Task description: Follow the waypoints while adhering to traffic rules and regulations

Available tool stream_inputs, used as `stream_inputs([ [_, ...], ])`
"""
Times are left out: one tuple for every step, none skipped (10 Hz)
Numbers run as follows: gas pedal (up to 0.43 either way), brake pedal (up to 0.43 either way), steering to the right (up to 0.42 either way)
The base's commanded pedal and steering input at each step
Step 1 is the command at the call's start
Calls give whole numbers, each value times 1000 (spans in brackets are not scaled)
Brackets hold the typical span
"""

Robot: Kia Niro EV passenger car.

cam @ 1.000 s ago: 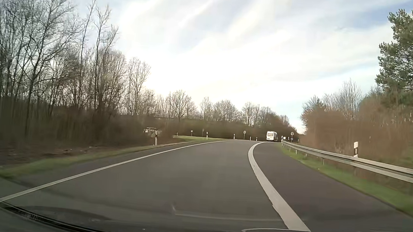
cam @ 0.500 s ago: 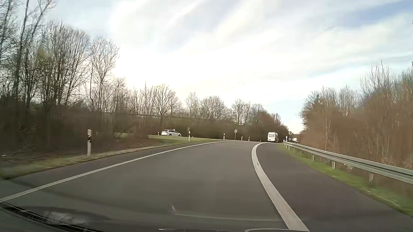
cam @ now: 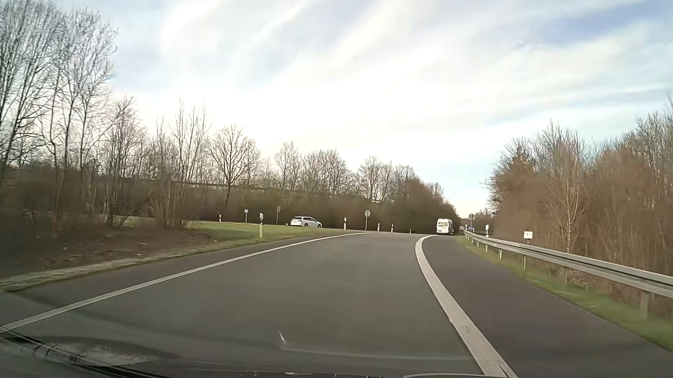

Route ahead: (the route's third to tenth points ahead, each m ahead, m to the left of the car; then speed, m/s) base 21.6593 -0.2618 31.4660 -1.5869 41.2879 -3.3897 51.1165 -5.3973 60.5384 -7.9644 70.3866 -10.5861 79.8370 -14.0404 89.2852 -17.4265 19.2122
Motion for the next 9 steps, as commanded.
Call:
stream_inputs([
  [157, 0, 23],
  [157, 0, 23],
  [157, 0, 24],
  [157, 0, 25],
  [157, 0, 27],
  [157, 0, 27],
  [157, 0, 27],
  [157, 0, 27],
  [157, 0, 27],
])
